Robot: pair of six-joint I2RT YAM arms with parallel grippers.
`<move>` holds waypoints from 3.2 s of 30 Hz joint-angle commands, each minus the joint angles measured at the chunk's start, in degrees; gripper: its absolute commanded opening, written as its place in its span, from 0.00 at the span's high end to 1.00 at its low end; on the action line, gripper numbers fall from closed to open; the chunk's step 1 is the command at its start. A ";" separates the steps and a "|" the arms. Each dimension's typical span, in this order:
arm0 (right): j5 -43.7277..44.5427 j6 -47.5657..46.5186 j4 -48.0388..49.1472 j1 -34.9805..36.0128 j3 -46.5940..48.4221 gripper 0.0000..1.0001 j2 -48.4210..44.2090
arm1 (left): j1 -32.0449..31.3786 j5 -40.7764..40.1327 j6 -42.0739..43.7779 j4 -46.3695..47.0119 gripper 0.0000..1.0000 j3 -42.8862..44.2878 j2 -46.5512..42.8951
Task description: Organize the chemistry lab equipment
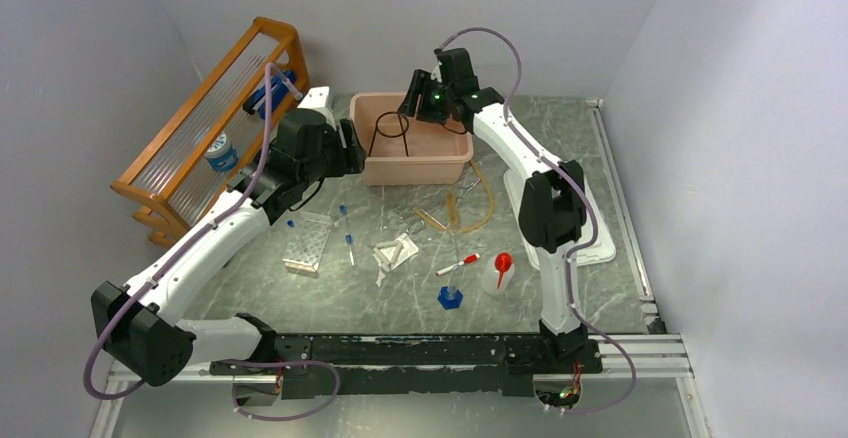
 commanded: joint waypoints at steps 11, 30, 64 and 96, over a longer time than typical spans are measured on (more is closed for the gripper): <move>10.44 1.92 -4.75 3.17 0.53 0.67 3.11 | 0.70 2.59 -0.68 2.83 0.35 -2.71 0.14; 0.27 5.62 3.11 3.15 3.32 0.88 10.05 | 1.49 2.86 1.63 2.37 0.39 -1.94 2.58; 28.09 -3.07 -18.52 1.40 -33.21 0.20 -43.49 | 3.08 9.15 6.73 2.72 0.09 -5.19 -7.71; 33.43 21.17 -32.03 14.10 -65.96 0.43 -59.08 | 3.08 11.05 -1.14 1.82 0.12 -13.74 -16.58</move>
